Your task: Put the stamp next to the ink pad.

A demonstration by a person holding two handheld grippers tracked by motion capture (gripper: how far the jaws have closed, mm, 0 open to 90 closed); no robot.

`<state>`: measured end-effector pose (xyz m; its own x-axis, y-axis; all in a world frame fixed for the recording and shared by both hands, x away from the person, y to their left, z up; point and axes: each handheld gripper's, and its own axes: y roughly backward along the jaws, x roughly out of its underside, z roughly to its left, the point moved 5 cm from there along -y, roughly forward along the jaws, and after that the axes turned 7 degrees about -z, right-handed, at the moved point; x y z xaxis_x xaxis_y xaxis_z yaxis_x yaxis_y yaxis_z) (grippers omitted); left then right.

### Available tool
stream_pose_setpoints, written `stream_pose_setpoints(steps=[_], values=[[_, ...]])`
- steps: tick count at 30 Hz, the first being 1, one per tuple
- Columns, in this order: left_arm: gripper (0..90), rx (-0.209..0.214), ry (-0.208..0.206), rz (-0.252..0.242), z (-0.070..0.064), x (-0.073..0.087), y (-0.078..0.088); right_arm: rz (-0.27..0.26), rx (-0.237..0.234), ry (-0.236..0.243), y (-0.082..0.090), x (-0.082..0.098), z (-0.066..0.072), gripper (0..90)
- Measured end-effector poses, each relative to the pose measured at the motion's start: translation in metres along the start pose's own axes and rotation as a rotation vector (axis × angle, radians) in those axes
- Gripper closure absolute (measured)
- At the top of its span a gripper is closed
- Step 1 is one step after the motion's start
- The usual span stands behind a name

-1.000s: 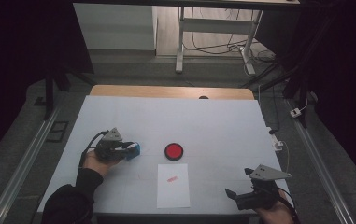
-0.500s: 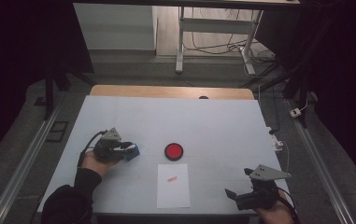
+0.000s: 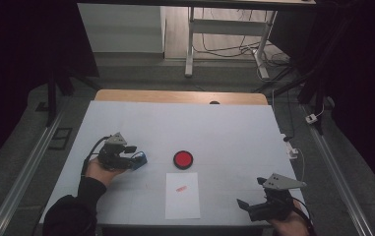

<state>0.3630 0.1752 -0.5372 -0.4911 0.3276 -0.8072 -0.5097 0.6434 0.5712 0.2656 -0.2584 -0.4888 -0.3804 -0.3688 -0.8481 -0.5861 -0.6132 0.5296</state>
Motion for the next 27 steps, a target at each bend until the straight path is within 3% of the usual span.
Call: stream_pose_setpoints(steps=[3, 6, 15, 27], values=[[38.1, -0.010, -0.009, -0.004, -0.003, -0.004, 0.003, 0.000, -0.002, -0.002, 0.000, 0.000, 0.000, 0.0], [33.3, -0.009, 0.015, -0.001, -0.005, -0.006, 0.004, 0.000, -0.002, -0.004, 0.000, 0.000, 0.000, 0.0], [14.6, 0.034, 0.035, -0.013, -0.018, -0.014, 0.008, 0.005, 0.013, -0.019, 0.000, 0.000, -0.002, 0.0], [5.3, 0.030, -0.006, -0.004, -0.038, -0.019, 0.018, 0.016, 0.016, -0.024, -0.001, 0.000, -0.002, 0.0]])
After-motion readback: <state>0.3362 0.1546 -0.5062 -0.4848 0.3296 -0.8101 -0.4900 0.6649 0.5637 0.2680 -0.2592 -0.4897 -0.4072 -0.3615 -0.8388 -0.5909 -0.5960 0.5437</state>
